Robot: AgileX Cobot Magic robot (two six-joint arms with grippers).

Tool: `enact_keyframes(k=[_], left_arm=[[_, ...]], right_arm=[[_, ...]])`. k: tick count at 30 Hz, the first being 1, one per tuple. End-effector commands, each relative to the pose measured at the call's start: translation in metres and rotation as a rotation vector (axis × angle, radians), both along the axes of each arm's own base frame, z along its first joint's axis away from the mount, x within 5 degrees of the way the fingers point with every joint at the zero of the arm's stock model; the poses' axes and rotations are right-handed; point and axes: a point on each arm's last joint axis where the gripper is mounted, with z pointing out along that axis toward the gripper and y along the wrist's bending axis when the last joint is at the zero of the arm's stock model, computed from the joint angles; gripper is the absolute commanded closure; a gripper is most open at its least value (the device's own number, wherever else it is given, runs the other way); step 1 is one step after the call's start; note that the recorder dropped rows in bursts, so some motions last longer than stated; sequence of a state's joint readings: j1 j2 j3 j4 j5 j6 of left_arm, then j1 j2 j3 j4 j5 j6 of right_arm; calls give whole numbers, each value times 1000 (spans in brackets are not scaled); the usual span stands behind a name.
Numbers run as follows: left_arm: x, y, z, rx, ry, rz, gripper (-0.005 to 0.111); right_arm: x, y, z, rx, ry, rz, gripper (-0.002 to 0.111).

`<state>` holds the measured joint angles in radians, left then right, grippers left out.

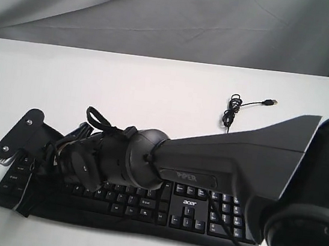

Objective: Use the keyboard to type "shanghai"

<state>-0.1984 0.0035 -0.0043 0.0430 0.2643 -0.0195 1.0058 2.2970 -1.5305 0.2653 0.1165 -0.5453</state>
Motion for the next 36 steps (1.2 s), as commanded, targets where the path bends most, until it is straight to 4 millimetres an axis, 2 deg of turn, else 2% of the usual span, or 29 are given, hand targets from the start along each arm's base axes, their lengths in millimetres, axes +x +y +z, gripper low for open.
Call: enact_keyframes(k=[1, 13, 16, 20, 23, 31, 36], left_arm=[[0, 0, -1, -3, -4, -4, 107], [0, 0, -1, -3, -4, -4, 107], [0, 0, -1, -3, -4, -4, 107], [0, 0, -1, -3, -4, -4, 107], [0, 0, -1, -3, -4, -4, 107], [0, 0, -1, -3, -4, -4, 107], [0, 0, -1, -3, -4, -4, 107]], right_arm=[[3, -2, -4, -17, -9, 8, 108], [4, -7, 31, -12, -25, 28, 108], [3, -21, 35, -20, -33, 17, 108], [-4, -52, 40, -10, -41, -29, 108], [-7, -67, 37, -7, -29, -64, 108], [-8, -68, 22, -29, 11, -83, 108], [-9, -69, 19, -43, 20, -77, 108]])
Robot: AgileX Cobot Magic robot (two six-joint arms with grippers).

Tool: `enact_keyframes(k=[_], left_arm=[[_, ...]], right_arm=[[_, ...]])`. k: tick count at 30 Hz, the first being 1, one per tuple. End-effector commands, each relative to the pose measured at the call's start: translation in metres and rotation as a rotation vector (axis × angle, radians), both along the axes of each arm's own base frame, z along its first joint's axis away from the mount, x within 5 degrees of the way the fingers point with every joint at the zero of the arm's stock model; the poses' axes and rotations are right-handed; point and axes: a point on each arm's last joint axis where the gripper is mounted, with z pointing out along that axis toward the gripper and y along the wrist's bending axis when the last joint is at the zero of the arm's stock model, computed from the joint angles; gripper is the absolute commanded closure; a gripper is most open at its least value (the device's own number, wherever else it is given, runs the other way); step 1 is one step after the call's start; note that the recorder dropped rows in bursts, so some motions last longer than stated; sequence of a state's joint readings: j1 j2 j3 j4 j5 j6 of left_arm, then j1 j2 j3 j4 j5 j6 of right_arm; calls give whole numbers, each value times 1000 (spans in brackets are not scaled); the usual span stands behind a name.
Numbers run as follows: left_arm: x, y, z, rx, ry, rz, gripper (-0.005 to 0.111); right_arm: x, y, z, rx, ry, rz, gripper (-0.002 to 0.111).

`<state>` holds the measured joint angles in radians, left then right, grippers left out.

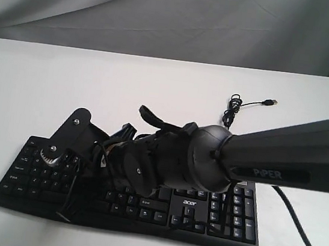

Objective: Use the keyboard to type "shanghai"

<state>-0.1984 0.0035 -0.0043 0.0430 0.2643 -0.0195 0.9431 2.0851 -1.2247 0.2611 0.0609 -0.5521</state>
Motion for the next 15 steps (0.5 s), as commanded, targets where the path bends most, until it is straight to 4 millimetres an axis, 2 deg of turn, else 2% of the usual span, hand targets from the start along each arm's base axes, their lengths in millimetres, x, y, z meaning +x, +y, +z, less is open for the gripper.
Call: enact_keyframes(k=[1, 11, 15], left_arm=[[0, 0, -1, -3, -4, -4, 107], [0, 0, -1, -3, -4, -4, 107], [0, 0, -1, -3, -4, -4, 107]], right_arm=[[1, -2, -1, -1, 10, -10, 108], [4, -5, -4, -8, 14, -20, 108], [4, -5, -13, -23, 24, -20, 108]])
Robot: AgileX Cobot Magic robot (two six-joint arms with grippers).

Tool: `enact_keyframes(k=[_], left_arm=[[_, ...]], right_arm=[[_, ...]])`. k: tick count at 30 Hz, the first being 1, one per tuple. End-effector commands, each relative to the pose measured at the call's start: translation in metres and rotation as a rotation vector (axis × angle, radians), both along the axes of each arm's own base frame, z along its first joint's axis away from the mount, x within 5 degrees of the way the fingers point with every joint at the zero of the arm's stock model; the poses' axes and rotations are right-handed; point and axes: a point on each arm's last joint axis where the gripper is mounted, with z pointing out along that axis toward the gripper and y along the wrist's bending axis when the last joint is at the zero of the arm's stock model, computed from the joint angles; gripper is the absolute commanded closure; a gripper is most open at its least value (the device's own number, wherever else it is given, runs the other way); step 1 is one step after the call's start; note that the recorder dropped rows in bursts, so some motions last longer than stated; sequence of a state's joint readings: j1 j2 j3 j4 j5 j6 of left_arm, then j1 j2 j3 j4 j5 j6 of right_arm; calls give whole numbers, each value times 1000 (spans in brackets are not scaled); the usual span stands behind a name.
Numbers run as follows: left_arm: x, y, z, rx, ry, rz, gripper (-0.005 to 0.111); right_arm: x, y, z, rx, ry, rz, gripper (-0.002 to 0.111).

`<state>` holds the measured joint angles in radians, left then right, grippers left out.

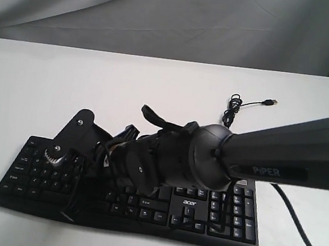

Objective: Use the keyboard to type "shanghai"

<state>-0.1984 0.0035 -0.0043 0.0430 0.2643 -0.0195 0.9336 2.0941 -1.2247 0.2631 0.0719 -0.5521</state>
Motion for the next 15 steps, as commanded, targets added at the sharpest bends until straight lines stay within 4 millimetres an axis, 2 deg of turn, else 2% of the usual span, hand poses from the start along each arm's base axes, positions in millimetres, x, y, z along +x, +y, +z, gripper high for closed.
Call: enact_keyframes(k=[1, 8, 15], left_arm=[[0, 0, -1, -3, -4, -4, 107], [0, 0, -1, -3, -4, -4, 107], [0, 0, -1, -3, -4, -4, 107]], right_arm=[[2, -2, -8, -10, 10, -11, 108], [2, -2, -13, -18, 17, -11, 108], [1, -2, 8, 14, -11, -5, 108]])
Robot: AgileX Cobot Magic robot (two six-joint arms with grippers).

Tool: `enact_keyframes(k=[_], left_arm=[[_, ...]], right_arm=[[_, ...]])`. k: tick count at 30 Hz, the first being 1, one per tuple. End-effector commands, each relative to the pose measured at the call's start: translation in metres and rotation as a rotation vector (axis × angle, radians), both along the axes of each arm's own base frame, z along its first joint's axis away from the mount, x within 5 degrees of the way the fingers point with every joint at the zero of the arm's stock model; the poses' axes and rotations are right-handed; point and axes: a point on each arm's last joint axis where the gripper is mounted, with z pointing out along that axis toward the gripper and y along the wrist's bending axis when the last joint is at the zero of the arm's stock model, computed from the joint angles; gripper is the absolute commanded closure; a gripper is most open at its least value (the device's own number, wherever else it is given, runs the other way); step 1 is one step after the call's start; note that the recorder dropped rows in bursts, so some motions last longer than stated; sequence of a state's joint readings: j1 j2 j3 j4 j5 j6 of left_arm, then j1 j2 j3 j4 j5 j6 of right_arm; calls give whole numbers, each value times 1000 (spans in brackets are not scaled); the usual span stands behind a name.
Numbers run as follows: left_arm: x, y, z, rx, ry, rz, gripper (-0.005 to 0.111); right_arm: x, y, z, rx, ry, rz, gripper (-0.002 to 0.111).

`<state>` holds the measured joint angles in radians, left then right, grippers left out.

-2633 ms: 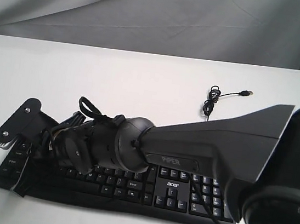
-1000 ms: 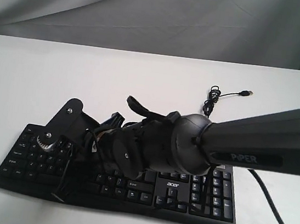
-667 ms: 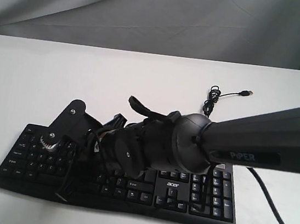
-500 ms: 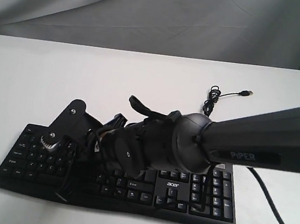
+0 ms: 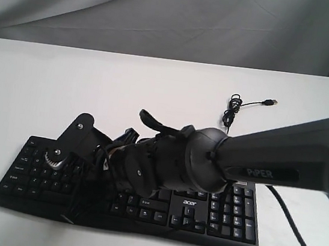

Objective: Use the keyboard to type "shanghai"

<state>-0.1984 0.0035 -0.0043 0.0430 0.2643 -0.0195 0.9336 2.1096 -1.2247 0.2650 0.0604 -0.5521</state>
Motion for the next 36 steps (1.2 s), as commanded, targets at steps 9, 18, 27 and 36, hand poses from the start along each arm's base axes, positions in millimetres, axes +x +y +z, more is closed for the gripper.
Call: enact_keyframes(k=[9, 18, 27, 36], left_arm=[[0, 0, -1, -3, -4, -4, 107], [0, 0, -1, -3, -4, -4, 107], [0, 0, -1, -3, -4, -4, 107], [0, 0, -1, -3, -4, -4, 107]], right_arm=[[1, 16, 34, 65, -44, 29, 108], [7, 69, 21, 54, -38, 118, 108], [11, 78, 8, 34, -27, 135, 108], [5, 83, 8, 47, -37, 147, 108]])
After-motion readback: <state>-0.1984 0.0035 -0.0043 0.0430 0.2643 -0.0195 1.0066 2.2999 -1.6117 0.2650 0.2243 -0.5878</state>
